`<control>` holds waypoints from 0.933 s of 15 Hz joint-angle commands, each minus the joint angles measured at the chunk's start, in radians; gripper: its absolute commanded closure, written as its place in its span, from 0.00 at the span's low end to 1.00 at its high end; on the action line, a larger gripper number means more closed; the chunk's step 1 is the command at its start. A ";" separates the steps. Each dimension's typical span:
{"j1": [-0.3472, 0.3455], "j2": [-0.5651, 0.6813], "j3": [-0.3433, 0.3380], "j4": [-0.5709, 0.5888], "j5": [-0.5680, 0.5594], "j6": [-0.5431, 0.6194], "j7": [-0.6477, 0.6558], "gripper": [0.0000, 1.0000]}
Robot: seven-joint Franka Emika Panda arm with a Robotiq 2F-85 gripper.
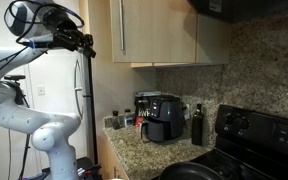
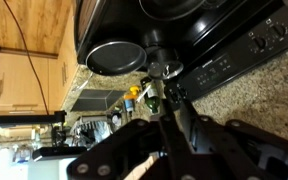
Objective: Open the right door of the top cabinet.
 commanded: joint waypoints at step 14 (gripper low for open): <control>0.333 0.196 -0.159 0.300 0.072 -0.526 -0.154 0.61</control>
